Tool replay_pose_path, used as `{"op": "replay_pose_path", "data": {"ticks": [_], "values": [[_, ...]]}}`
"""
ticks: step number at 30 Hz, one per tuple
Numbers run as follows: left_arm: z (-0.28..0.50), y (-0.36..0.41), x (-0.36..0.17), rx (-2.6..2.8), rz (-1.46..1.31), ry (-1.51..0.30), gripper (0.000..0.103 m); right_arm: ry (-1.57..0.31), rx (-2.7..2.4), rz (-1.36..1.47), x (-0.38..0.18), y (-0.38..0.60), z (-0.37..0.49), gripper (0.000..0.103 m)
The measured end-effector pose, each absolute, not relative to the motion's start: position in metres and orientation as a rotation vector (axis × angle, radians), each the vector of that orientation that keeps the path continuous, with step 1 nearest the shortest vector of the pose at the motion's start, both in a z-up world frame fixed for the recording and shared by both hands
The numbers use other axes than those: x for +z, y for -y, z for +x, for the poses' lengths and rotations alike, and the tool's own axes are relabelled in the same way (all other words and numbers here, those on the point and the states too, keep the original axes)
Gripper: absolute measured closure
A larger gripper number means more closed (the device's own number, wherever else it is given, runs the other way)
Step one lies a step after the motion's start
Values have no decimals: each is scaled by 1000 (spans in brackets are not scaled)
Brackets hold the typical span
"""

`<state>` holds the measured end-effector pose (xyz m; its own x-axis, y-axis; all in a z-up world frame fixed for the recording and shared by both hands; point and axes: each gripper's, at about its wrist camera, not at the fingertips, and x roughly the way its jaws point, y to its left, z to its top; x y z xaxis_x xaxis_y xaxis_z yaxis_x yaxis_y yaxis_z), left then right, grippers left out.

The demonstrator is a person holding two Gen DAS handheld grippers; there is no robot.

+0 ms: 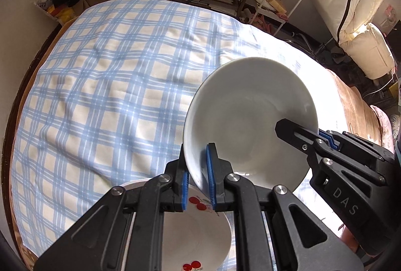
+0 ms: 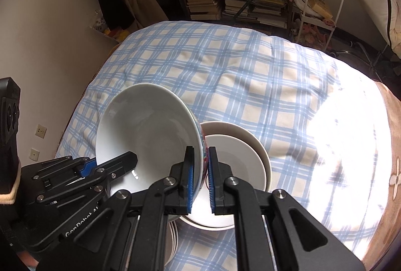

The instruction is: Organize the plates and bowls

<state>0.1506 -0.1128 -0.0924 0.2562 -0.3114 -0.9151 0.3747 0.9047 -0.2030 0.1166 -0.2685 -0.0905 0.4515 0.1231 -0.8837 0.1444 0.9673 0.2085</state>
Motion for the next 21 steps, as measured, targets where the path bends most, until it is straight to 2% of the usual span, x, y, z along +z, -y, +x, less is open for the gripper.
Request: {"op": "replay_pose_path", "data": {"ticks": [8, 21], "values": [[136, 131, -100, -473, 88, -1237, 90, -1041, -45, 349, -100, 290, 86, 92], [136, 146, -123, -432, 124, -1283, 89, -1051, -44, 397, -127, 301, 82, 92]]}}
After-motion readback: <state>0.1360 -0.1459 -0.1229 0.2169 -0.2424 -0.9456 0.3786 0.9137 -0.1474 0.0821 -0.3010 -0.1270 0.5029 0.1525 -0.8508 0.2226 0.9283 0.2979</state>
